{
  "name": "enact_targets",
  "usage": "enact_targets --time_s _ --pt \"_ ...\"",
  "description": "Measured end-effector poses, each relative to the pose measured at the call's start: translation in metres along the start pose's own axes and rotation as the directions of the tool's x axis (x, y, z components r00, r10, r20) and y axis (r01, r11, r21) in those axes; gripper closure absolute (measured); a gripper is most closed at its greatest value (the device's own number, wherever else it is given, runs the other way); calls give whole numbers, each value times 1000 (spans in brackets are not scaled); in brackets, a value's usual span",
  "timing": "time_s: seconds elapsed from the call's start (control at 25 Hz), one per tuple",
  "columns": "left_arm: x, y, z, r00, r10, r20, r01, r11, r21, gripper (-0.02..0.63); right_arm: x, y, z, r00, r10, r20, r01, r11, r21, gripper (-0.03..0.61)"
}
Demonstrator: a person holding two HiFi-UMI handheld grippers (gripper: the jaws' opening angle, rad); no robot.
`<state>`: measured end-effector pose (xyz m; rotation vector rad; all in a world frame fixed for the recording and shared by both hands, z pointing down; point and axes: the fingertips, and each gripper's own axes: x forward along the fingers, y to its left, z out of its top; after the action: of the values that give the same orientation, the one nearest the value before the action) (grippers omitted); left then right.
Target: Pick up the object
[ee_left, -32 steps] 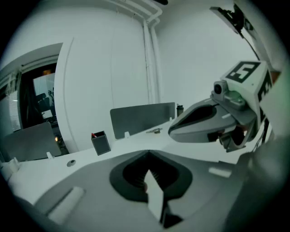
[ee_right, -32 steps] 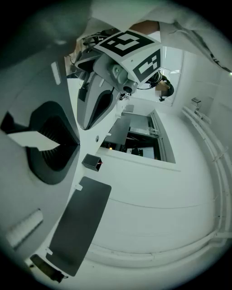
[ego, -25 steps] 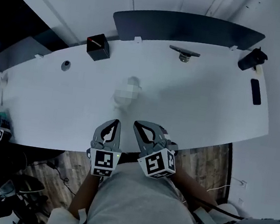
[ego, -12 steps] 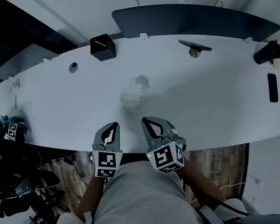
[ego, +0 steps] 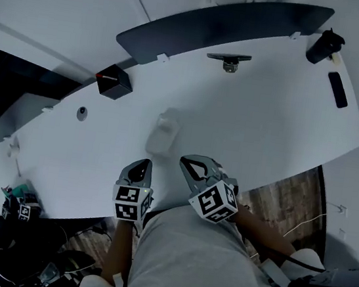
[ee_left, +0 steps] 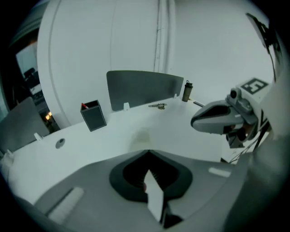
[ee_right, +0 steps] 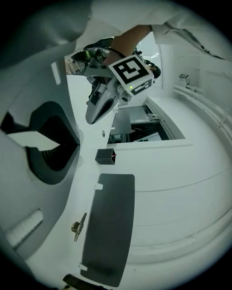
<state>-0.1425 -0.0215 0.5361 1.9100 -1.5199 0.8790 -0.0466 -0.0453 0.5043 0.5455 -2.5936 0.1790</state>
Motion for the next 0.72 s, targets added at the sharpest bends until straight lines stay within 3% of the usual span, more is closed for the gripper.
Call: enact_targets --time_s 0.08,0.2,0.32,0.48,0.6,0.72 --pt "6 9 2 999 -36 -31 35 999 -26 611 3 -2 1 1000 -8 -10 8 1000 7 577" --pt "12 22 6 996 -54 -71 54 999 -2 611 8 -1 2 1000 -19 -23 19 1000 12 577" --pt "22 27 7 986 -114 -120 114 993 -12 531 12 1 2 999 -24 -31 25 1000 17 577" --pt "37 35 3 961 -185 -206 184 983 -22 516 16 3 1 999 -26 -41 27 999 28 577" --pt "51 41 -2 913 -276 -299 262 961 -86 506 18 4 -1 998 -30 -54 33 999 39 577" --pt "68 45 -5 821 -418 -389 357 907 -222 508 18 2 -6 997 -39 -67 43 998 50 577"
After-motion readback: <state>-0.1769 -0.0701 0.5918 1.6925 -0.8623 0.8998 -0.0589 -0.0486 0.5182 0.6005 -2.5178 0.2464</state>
